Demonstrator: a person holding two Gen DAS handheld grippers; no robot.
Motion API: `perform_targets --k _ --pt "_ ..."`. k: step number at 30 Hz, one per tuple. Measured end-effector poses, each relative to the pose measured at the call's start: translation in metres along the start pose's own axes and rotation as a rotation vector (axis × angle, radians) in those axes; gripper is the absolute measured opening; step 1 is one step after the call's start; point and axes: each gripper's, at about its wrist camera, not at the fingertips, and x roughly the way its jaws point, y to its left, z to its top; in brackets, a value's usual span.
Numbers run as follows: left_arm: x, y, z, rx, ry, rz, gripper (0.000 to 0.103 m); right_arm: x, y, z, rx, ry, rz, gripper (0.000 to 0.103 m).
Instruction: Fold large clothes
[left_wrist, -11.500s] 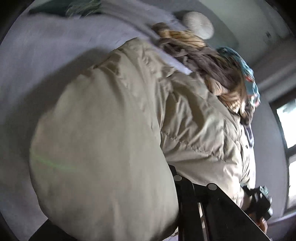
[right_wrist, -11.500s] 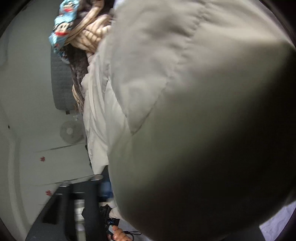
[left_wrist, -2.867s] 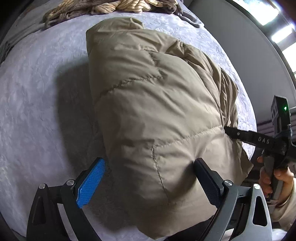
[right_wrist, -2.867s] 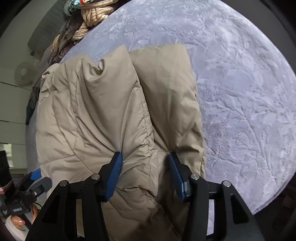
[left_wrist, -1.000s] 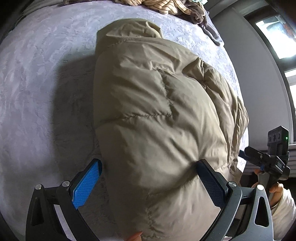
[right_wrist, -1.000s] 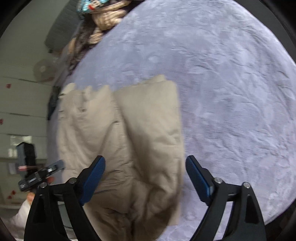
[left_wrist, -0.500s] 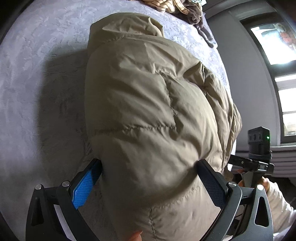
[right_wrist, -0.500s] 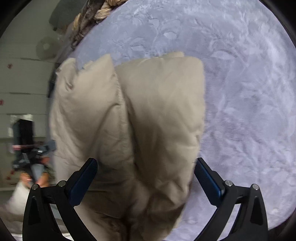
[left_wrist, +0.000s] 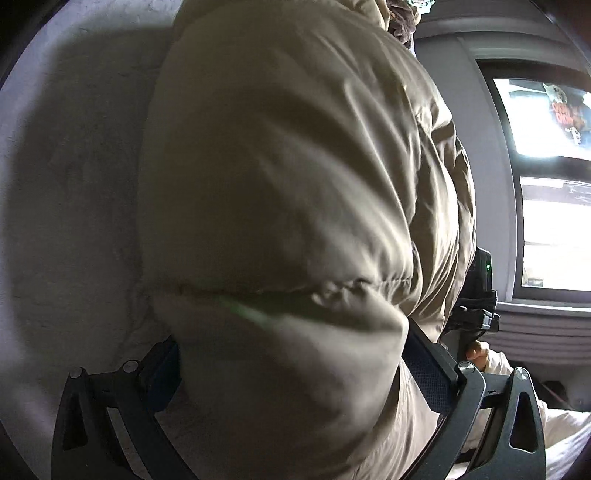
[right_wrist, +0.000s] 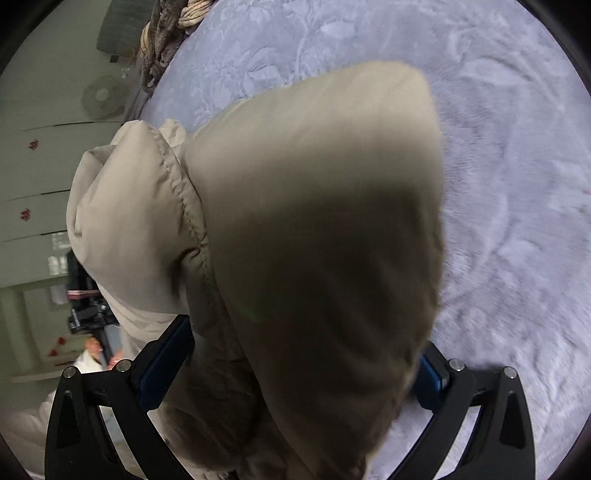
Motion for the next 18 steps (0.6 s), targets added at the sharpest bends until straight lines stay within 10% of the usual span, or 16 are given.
perform_targets --k 18 --pt "0.006 -0.073 -0.015 0.159 -0.115 0.37 0.098 0.017 0.011 -0.002 0.065 -0.004 0.079 0.094"
